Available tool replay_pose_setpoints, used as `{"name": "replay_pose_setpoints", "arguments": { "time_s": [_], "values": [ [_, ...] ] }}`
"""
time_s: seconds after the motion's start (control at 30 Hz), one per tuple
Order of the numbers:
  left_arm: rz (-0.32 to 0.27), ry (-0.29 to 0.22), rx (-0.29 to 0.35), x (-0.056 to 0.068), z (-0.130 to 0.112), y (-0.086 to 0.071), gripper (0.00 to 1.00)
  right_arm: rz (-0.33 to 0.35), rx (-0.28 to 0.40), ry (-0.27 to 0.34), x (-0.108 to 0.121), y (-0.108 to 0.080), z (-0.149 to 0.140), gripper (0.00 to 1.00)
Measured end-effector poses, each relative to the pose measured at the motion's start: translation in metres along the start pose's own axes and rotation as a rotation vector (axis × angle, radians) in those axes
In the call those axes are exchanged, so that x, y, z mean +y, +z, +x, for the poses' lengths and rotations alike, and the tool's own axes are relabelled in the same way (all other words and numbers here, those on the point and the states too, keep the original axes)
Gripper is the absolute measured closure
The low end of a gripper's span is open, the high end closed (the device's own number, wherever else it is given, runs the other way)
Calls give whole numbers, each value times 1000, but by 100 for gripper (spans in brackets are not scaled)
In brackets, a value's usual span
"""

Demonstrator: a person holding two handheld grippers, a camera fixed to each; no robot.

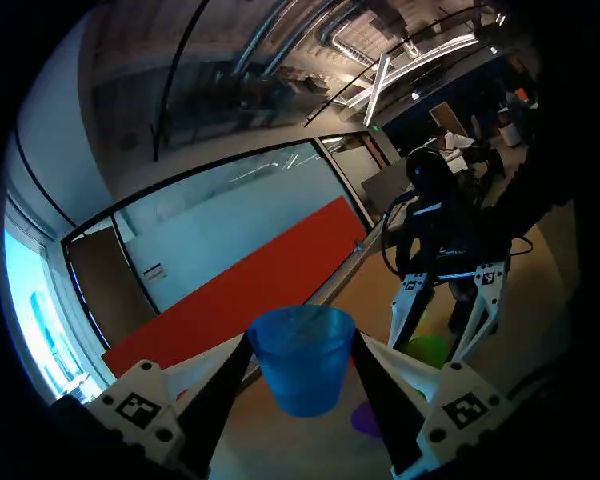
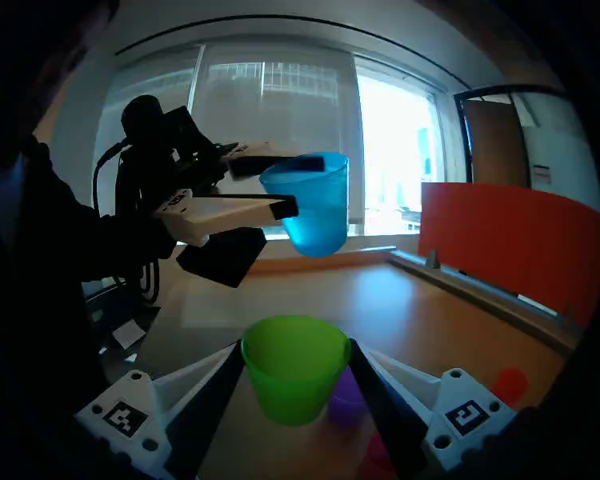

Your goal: Pour water

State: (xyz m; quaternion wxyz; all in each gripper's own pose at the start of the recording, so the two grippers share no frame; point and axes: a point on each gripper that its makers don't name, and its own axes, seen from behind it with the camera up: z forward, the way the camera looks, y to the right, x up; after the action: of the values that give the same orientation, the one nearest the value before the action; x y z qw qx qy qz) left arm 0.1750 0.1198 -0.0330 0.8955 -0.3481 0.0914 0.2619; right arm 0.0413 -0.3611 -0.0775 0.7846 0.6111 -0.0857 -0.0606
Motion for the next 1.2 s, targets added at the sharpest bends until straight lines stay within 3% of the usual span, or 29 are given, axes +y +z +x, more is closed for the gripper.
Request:
{"name": "replay_pose_setpoints", "arguments": {
  "time_s": [1.2],
  "values": [
    [3,147,0,3,5,2,14,30,13,-7,-11,1,4,5]
  ]
}}
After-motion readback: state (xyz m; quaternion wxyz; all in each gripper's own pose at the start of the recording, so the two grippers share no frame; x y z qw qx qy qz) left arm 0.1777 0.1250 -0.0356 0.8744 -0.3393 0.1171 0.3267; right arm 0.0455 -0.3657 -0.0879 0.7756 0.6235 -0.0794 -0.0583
